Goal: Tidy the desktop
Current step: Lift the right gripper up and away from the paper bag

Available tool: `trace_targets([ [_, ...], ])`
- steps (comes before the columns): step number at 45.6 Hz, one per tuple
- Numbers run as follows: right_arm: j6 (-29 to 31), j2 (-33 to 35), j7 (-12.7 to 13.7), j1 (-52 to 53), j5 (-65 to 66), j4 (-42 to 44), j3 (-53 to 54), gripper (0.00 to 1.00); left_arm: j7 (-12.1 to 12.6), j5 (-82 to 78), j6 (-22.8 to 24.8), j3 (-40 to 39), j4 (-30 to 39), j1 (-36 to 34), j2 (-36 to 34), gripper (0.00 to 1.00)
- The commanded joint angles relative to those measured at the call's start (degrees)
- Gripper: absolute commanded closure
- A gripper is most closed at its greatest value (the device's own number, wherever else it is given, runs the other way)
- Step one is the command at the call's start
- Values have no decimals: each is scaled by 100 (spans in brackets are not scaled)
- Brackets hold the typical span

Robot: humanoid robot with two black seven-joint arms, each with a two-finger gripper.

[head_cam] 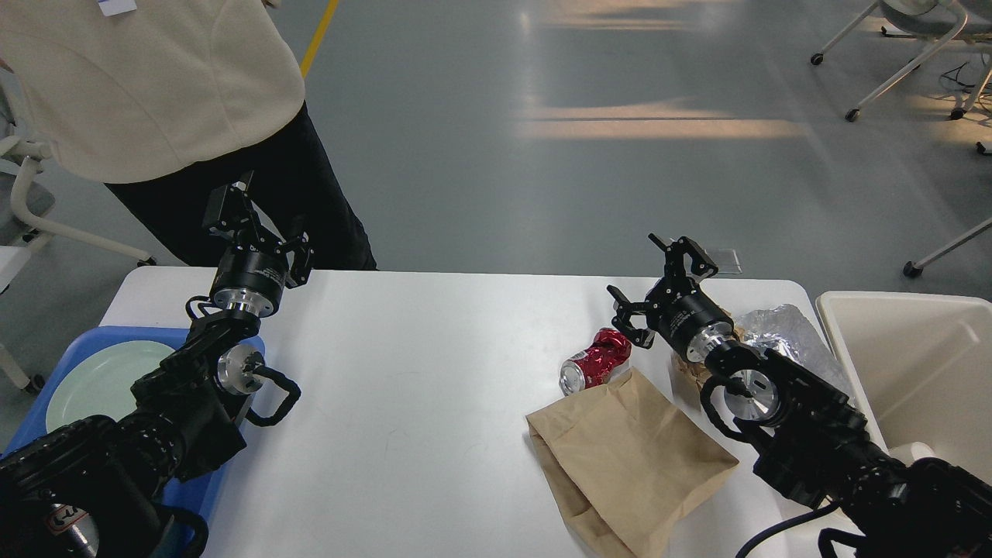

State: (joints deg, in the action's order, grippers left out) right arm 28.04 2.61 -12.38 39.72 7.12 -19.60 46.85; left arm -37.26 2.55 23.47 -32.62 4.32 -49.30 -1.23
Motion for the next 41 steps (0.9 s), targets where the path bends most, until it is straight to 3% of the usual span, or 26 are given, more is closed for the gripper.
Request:
trace_targets([
  [1, 0, 3, -2, 0, 0, 0, 0, 0, 0, 0, 0, 2, -1, 0, 0, 3],
  [41, 0, 3, -2, 0, 0, 0, 0, 0, 0, 0, 0, 2, -1, 0, 0, 3],
])
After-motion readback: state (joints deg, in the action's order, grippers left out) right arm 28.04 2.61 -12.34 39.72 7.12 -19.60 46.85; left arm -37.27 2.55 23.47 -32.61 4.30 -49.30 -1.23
